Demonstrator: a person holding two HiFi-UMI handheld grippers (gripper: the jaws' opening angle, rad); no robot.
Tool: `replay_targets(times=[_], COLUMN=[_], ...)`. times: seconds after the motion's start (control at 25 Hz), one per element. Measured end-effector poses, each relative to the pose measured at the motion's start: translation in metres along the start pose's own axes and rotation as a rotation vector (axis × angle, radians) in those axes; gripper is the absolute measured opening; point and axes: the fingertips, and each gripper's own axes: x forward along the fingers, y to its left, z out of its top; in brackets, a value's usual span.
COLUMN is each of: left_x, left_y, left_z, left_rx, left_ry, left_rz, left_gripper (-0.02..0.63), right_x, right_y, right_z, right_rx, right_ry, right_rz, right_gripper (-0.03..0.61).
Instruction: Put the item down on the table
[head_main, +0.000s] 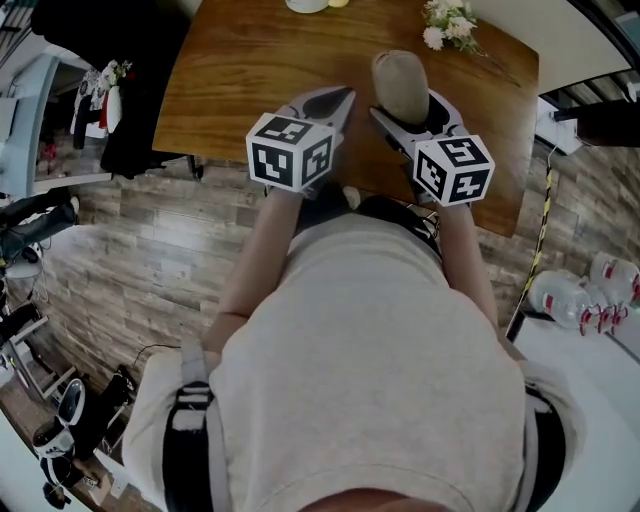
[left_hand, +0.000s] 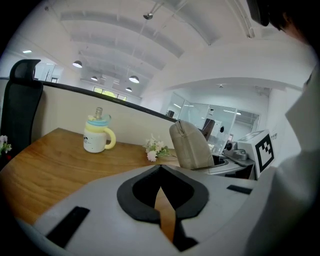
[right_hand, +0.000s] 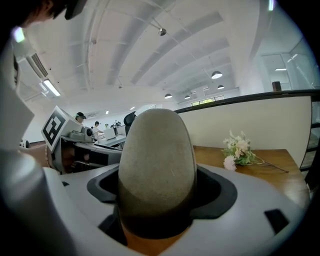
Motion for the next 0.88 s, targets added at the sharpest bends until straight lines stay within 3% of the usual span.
replay_targets(times=[0.36, 0.88], left_x=[0.019, 0.028], left_y=[0.008, 0.030], left_z=[-0.007, 0.006], left_rx=[-0.011, -0.016], left_ry=[0.039, 0.060], left_rz=[-0.025, -0.067], left_gripper=[0.011, 0.011], right_x=[0.002, 0.018], right_y=[-0.016, -0.021], right_z=[-0.014, 0.002], right_rx=[0.030, 0.007], right_ry=[0.032, 0.062], right_rz=[-0.035, -0.062], right_gripper=[0.413, 0.413])
